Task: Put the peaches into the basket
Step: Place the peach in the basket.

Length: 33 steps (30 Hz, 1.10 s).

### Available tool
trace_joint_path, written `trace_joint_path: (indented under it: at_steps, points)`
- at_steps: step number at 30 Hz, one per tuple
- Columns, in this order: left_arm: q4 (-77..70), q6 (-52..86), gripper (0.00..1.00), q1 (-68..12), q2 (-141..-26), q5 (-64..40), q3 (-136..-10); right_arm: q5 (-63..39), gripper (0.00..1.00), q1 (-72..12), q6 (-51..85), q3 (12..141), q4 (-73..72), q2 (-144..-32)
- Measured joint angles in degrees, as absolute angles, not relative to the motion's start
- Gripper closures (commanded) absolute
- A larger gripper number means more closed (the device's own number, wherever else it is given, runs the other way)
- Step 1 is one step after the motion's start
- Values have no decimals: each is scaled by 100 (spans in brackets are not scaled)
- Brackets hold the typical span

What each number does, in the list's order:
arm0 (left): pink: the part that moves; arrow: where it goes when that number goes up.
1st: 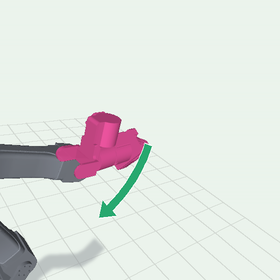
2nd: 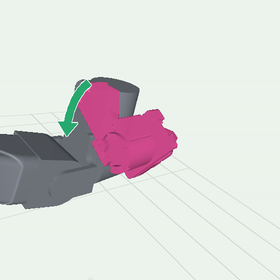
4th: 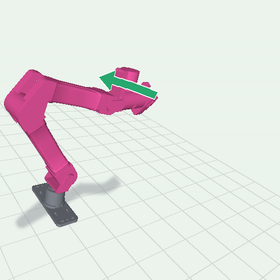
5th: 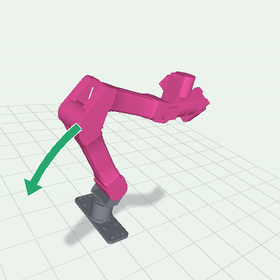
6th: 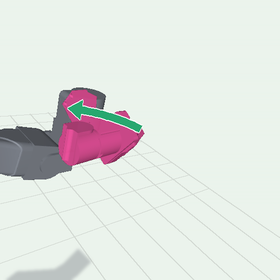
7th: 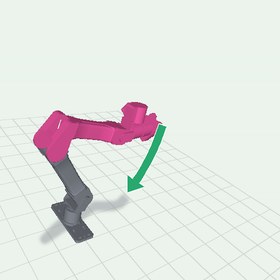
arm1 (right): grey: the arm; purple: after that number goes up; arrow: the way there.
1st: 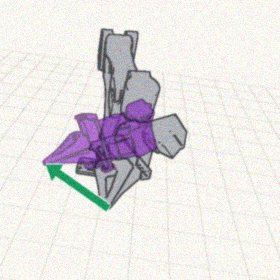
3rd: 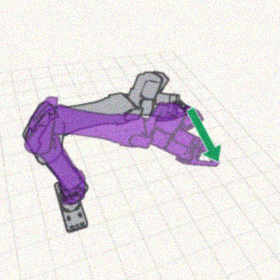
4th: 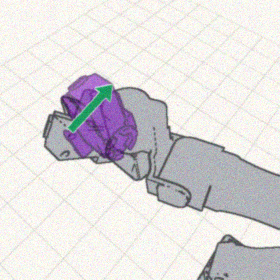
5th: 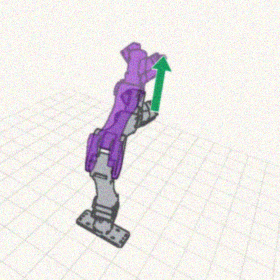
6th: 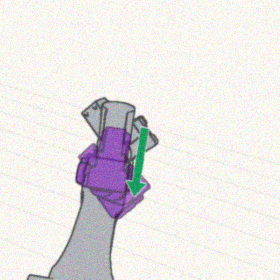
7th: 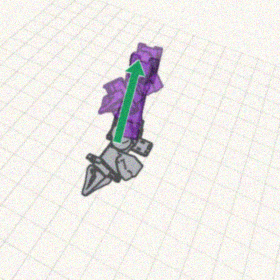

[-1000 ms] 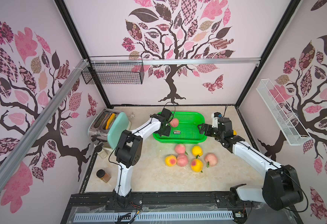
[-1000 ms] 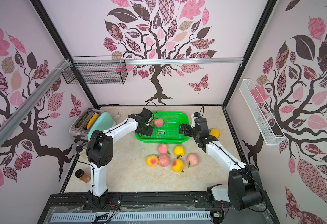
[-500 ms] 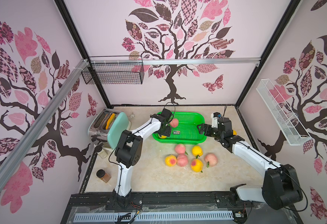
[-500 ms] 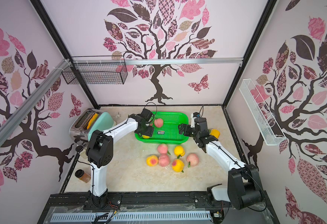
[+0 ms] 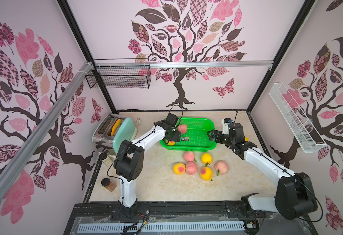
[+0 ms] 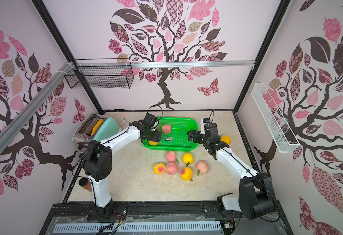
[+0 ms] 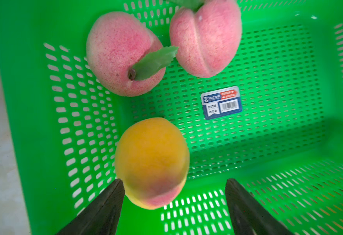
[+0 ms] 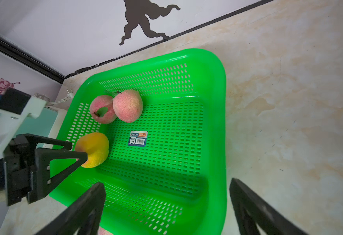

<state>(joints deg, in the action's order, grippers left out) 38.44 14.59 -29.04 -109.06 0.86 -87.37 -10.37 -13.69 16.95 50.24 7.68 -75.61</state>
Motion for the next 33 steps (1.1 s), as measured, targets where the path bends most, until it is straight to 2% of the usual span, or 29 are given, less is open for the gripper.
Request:
trace_joint_path:
  at_steps: [16, 25, 33]
  points:
    - [2047, 1774, 19, -2862, -8875, -956, -6681, -810, 0, -523, 1610, 5406, 1549, -7332]
    - [1570, 1942, 19, -2757, -8047, -1015, -5782, -397, 0, -106, 1647, 5448, 1743, -7360]
    - [1221, 2272, 19, -2248, -7651, -954, -5183, 108, 0, 185, 1597, 5581, 1824, -7461]
